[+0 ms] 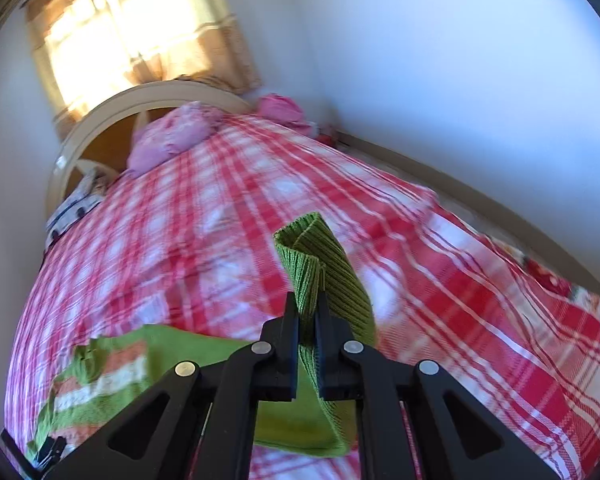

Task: Fold small clothes
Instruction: 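Lift the held sleeve with the right gripper and carry it across the sweater body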

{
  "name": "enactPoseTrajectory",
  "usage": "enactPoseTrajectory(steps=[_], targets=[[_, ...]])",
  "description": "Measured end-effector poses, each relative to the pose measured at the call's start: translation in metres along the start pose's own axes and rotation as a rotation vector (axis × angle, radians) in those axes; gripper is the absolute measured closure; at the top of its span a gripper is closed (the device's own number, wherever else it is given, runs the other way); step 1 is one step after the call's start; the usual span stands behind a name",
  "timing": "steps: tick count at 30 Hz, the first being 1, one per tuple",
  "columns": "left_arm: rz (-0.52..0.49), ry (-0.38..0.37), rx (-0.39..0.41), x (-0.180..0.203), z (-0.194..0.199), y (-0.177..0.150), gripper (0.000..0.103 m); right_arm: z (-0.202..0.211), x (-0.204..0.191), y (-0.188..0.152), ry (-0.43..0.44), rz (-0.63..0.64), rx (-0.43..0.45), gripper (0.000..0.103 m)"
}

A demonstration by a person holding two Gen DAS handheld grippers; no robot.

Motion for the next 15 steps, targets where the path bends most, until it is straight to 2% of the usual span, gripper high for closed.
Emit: enactPoseTrajectory(steps=[8, 15], targets=[[0.026, -0.027, -0.007, -0.002, -0.001, -0.001, 0.0, 0.012, -0.1, 0.008, 0.121, 0.144, 0.029, 0.097], [0.05, -0.052, -0.012, -0.006, -0.002, -0.001, 0.0, 0.027, -0.183, -0.007, 0.231, 0.27, 0.038, 0.097]])
Point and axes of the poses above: each gripper's, at about its wrist camera, not at the fingertips, and z roughly against the way its jaws point, x to its right, y to its top, the point moved 5 cm from there along -z, roughly the way its jaws point, and after that the axes turned 7 degrees about x, right-handed, at the moved point
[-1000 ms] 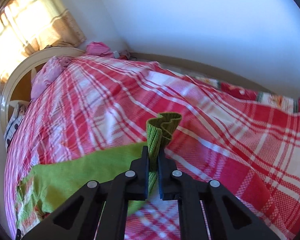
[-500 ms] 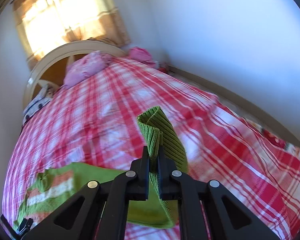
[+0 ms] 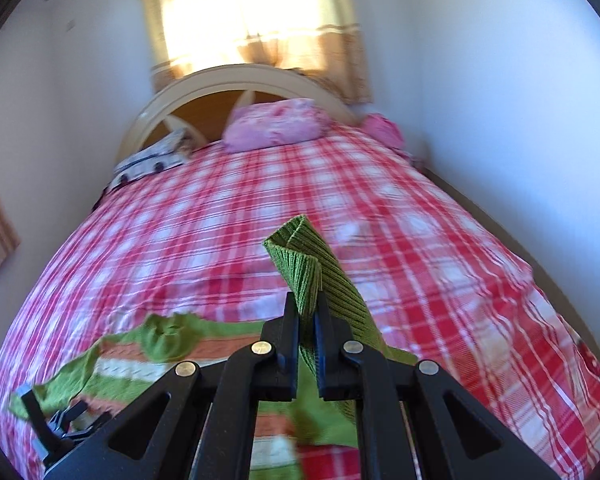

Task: Fold small clothes
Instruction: 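Lift the held sleeve with the right gripper and carry it across the sweater body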

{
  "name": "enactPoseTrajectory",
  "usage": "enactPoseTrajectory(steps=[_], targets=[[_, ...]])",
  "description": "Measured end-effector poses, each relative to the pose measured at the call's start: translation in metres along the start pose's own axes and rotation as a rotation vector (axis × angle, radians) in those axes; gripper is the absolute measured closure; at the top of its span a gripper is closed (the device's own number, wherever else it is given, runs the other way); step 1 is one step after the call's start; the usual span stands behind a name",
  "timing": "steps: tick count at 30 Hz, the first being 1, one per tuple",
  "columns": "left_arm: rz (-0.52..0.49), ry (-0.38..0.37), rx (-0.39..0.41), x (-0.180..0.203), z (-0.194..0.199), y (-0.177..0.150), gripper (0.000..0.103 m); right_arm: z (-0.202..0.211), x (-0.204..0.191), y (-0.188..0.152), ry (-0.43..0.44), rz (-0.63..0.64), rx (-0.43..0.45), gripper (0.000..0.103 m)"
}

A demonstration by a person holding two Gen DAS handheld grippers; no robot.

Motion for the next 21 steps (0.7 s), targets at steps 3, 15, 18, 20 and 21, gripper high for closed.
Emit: enactPoseTrajectory(steps=[3, 15, 18, 20, 21], targets=[[0.005, -0.006, 0.0, -0.001, 0.0, 0.0, 0.0, -0.002, -0.028, 0.001, 0.044, 0.039, 0.003, 0.097], [0.041, -0.022, 0.007, -0.005, 0.001, 0.0, 0.0, -0.018, -0.146, -0.034, 0.223, 0.132, -0.035, 0.097], [0.059, -0.03, 0.012, -0.008, 0.001, 0.0, 0.0, -0.027, -0.17, -0.055, 0.258, 0.141, -0.062, 0.097], [0.077, -0.034, 0.017, -0.011, 0.002, 0.001, 0.0, -0.035, -0.182, -0.072, 0.275, 0.138, -0.087, 0.097], [0.086, -0.036, 0.02, -0.013, 0.002, 0.001, 0.0, -0.039, -0.187, -0.08, 0.28, 0.134, -0.099, 0.097]])
Point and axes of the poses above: each gripper's, at about its wrist camera, not at the fingertips, and z roughly against the way its jaws point, x to its right, y to its top, the point moved 5 cm from there along -z, roughly the way its jaws point, and after that the axes turned 7 degrees about x, right-handed, at the moved point
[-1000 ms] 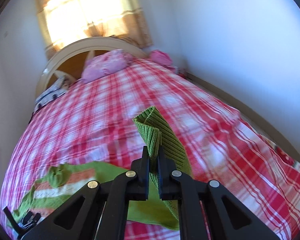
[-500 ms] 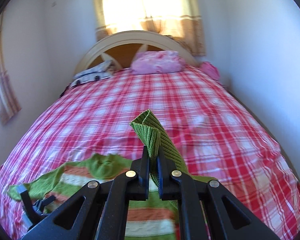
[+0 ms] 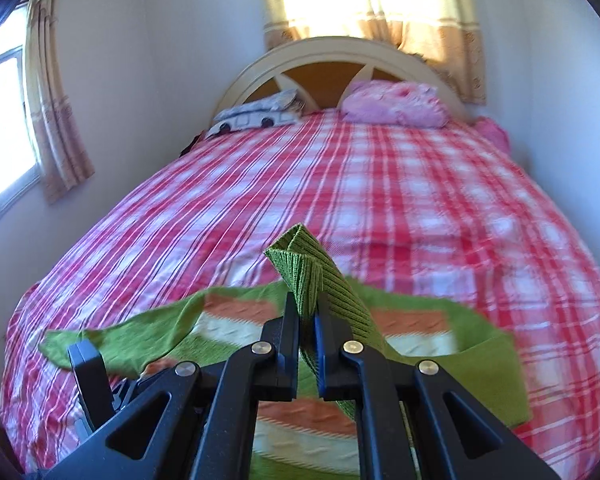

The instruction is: Fold small clothes

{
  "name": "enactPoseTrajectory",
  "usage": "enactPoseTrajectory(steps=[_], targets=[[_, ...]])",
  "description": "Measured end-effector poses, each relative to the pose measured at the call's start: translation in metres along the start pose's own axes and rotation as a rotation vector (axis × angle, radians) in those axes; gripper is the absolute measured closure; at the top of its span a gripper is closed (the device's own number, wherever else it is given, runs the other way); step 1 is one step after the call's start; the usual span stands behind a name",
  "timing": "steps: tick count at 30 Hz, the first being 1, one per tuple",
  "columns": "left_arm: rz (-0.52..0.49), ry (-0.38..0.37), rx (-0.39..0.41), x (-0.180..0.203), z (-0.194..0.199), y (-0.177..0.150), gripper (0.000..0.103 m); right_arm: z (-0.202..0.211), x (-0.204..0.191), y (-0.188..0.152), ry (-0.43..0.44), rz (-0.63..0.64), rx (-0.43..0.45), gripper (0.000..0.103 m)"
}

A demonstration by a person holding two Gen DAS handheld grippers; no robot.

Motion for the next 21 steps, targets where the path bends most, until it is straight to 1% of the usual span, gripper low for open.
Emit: enactPoseTrajectory(steps=[2, 5, 8, 9, 10, 11, 13, 16, 19, 20, 21], targets=[[0.028, -0.006, 0.014, -0.004, 0.002, 0.001, 0.0, -0.015, -0.009, -0.018, 0.012, -0.012, -0.027, 0.097], [0.074, -0.003, 0.055, -0.012, 0.01, 0.003, 0.0, -0.034, -0.016, -0.041, 0.011, -0.015, -0.056, 0.097], [0.107, -0.004, 0.073, -0.018, 0.013, 0.004, 0.0, -0.044, -0.019, -0.059, 0.023, -0.01, -0.082, 0.097], [0.114, -0.007, 0.072, -0.019, 0.013, 0.003, 0.0, -0.044, -0.018, -0.064, 0.024, 0.0, -0.089, 0.094], [0.117, -0.009, 0.071, -0.02, 0.012, 0.004, 0.0, -0.044, -0.017, -0.068, 0.034, 0.015, -0.101, 0.081], [0.118, -0.007, 0.07, -0.02, 0.012, 0.003, 0.0, -0.041, -0.015, -0.073, 0.05, 0.03, -0.113, 0.06], [0.116, -0.007, 0.067, -0.02, 0.012, 0.004, 0.0, -0.025, -0.008, -0.083, 0.056, 0.056, -0.108, 0.043], [0.112, -0.017, 0.046, -0.018, 0.009, 0.003, 0.0, 0.001, 0.012, -0.102, 0.016, 0.087, -0.124, 0.043], [0.094, -0.032, 0.012, -0.015, 0.006, 0.002, 0.0, 0.027, 0.04, -0.122, -0.013, 0.068, -0.139, 0.043], [0.084, -0.043, -0.002, -0.012, 0.004, 0.002, 0.0, 0.034, 0.048, -0.129, -0.027, 0.064, -0.141, 0.042], [0.077, -0.053, -0.008, -0.01, 0.005, 0.001, 0.0, 0.041, 0.057, -0.135, -0.045, 0.063, -0.14, 0.039]])
Point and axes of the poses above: each gripper's, at about its wrist camera, not at the fingertips, and z roughly against the way its jaws point, x to its right, y to its top, the point moved 5 cm from there along -z, roughly the way its jaws point, and after that the axes turned 7 degrees about x, right-handed, at the moved point
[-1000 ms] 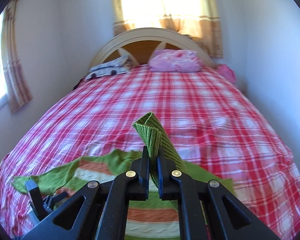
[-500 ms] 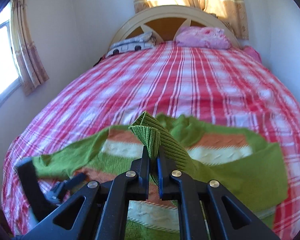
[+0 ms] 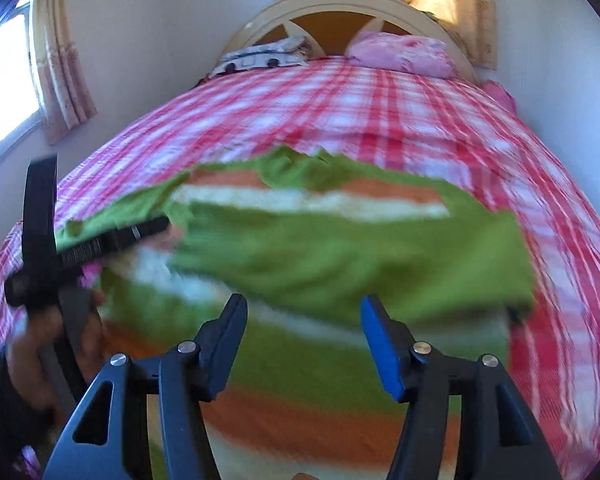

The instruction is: Fold small clothes

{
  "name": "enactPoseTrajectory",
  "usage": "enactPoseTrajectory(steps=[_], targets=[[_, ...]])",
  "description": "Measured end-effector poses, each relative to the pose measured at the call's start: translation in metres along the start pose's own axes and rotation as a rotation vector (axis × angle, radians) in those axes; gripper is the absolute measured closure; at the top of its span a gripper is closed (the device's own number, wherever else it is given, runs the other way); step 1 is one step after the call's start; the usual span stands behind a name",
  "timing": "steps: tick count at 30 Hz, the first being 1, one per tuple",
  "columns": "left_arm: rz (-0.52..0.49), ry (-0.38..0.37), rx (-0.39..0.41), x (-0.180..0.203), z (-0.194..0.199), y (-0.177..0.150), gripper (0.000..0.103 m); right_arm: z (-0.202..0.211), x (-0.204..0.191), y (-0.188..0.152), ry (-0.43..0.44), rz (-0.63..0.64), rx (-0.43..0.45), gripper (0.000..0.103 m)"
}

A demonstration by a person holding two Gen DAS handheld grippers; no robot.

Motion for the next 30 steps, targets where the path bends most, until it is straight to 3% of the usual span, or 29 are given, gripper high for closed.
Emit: enactPoseTrajectory(steps=[5, 9, 12, 14, 15, 16, 17, 23, 30], targets=[[-0.081, -0.04, 0.002, 0.025, 0.002, 0.003, 0.0, 0.017, 0.028, -0.031, -0.072, -0.005, 0.025, 0.035], [-0.196, -0.054, -0.066, 0.054, -0.013, -0.006, 0.004, 0.019, 0.032, -0.051, -0.064, -0.016, 0.034, 0.035], [-0.25, -0.044, -0.147, 0.062, -0.031, -0.014, 0.031, 0.024, 0.033, -0.053, -0.048, -0.023, 0.049, 0.034], [-0.251, -0.029, -0.172, 0.062, -0.037, -0.013, 0.055, 0.029, 0.033, -0.051, -0.05, -0.028, 0.079, 0.031], [-0.239, -0.038, -0.164, 0.061, -0.036, -0.011, 0.065, 0.03, 0.034, -0.052, -0.053, -0.029, 0.085, 0.029], [-0.216, -0.075, -0.169, 0.062, -0.036, -0.009, 0.09, 0.03, 0.034, -0.052, -0.056, -0.03, 0.087, 0.029], [-0.187, -0.123, -0.19, 0.062, -0.036, -0.007, 0.094, 0.029, 0.033, -0.052, -0.059, -0.031, 0.088, 0.029], [-0.175, -0.208, -0.091, 0.072, -0.001, 0.02, 0.097, 0.03, 0.035, -0.053, -0.057, -0.041, 0.095, 0.028], [-0.142, -0.181, -0.002, 0.042, 0.025, 0.057, 0.097, 0.029, 0.036, -0.056, -0.058, -0.053, 0.083, 0.028]])
Point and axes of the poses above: each gripper's, at about its wrist camera, not at the fingertips, and z roughly against the way its jaws point, x to its right, y to its top, the point moved 5 cm from there along -z, roughly the way its jaws point, and after that the axes turned 7 degrees about x, right-handed, at the moved point
